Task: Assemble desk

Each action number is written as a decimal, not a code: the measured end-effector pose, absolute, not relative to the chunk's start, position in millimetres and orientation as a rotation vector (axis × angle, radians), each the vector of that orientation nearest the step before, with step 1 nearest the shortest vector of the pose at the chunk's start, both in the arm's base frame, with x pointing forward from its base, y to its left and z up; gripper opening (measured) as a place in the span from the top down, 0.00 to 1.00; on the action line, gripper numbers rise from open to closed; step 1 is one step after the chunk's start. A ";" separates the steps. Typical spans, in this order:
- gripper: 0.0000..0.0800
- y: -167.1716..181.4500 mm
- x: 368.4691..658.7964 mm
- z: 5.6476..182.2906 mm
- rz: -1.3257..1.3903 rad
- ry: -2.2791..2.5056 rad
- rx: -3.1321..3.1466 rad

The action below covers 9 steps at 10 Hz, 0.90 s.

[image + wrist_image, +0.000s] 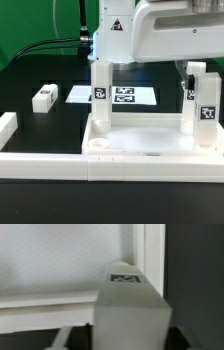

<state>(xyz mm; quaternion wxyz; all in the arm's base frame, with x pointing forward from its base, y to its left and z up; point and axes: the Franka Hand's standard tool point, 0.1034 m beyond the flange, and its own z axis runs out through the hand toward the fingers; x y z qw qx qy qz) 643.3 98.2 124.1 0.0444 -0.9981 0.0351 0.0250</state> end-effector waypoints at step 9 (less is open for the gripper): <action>0.64 102.5 636.8 122.8 0.104 1.279 -2.776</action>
Offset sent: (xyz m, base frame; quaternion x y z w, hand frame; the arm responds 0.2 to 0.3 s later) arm 0.0000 0.0000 0.0000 0.0000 0.0000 0.1938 0.9810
